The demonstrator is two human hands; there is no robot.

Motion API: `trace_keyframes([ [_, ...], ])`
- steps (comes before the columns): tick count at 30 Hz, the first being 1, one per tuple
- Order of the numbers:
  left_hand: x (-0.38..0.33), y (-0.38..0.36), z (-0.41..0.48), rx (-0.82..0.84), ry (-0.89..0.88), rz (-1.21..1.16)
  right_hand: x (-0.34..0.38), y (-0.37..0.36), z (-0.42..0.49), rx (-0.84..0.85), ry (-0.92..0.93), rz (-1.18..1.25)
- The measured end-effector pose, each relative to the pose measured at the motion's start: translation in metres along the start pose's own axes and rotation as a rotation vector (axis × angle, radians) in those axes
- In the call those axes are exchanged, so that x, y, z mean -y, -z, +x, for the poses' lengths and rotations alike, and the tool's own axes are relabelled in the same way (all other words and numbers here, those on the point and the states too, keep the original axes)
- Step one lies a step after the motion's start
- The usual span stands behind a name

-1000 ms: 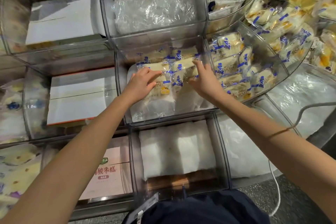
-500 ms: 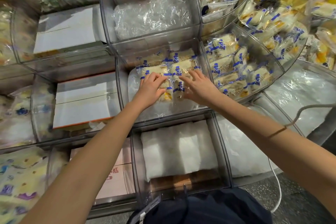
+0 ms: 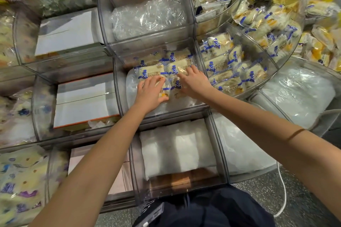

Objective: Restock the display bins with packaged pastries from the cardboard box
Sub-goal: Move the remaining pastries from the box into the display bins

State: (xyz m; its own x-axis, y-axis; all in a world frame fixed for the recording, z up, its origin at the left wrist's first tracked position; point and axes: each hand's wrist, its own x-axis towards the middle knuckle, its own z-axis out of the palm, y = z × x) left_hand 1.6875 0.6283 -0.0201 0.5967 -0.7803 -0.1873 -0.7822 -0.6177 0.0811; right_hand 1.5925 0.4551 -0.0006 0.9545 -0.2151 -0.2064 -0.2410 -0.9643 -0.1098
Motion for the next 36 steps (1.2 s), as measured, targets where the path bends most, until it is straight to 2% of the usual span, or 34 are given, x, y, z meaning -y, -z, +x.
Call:
trace_keyframes([
  [4, 0.003, 0.019, 0.003, 0.036, -0.012, -0.044, -0.005, 0.014, 0.01, -0.083, 0.093, 0.049],
  [10, 0.011, 0.055, 0.013, -0.085, 0.042, -0.157, -0.006, 0.039, 0.032, -0.115, 0.149, 0.069],
  [18, 0.006, 0.09, 0.021, -0.102, 0.015, -0.137, -0.016, 0.057, 0.041, -0.119, 0.255, 0.013],
  [23, -0.011, 0.107, 0.024, -0.129, -0.029, -0.116, -0.026, 0.073, 0.02, -0.204, 0.284, 0.015],
  [28, -0.06, 0.113, 0.031, -0.181, -0.12, -0.106, -0.077, 0.097, -0.03, -0.261, 0.227, -0.001],
  [36, -0.193, 0.132, 0.071, -0.259, -0.438, -0.092, -0.19, 0.107, -0.14, -0.274, 0.034, 0.018],
])
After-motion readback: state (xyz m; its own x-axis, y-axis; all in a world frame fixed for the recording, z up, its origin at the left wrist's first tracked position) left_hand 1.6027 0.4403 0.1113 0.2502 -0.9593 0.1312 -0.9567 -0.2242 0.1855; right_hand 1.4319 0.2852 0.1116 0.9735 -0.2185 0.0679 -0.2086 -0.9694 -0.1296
